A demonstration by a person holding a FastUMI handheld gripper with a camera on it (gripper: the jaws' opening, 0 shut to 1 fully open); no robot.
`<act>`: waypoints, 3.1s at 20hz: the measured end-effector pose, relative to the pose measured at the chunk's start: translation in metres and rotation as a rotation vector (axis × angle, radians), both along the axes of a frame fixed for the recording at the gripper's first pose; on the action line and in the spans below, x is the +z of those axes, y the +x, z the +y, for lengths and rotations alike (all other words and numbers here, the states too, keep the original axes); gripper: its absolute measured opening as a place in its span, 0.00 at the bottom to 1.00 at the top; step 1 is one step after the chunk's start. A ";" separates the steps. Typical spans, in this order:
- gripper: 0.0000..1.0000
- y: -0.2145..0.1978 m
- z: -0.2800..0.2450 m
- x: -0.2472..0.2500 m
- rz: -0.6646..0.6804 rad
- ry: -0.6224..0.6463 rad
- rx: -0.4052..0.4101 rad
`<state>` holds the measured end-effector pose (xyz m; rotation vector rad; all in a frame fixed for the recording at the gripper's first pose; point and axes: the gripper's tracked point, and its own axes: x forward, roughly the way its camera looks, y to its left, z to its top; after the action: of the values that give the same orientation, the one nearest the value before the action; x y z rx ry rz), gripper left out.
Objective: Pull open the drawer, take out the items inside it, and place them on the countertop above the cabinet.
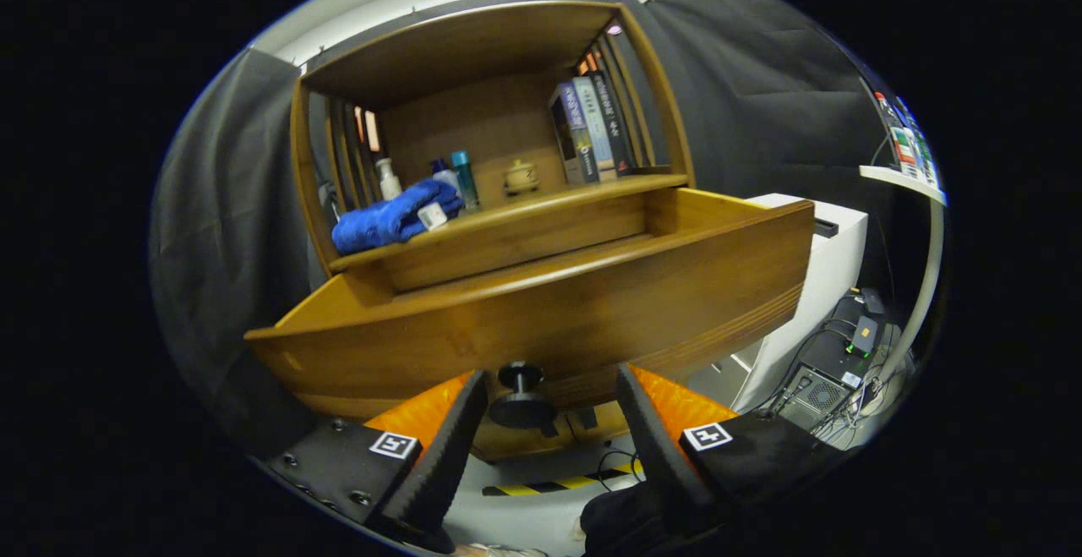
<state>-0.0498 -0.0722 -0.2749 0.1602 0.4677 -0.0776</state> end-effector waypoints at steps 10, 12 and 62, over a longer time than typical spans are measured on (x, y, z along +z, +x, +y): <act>0.98 0.037 -0.016 0.094 -0.032 -0.017 -0.043; 0.98 0.051 -0.010 0.098 0.024 -0.031 -0.028; 0.23 0.154 0.037 0.097 0.705 -0.247 0.265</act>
<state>0.1041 -0.0348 -0.1779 -0.1831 1.1708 0.0731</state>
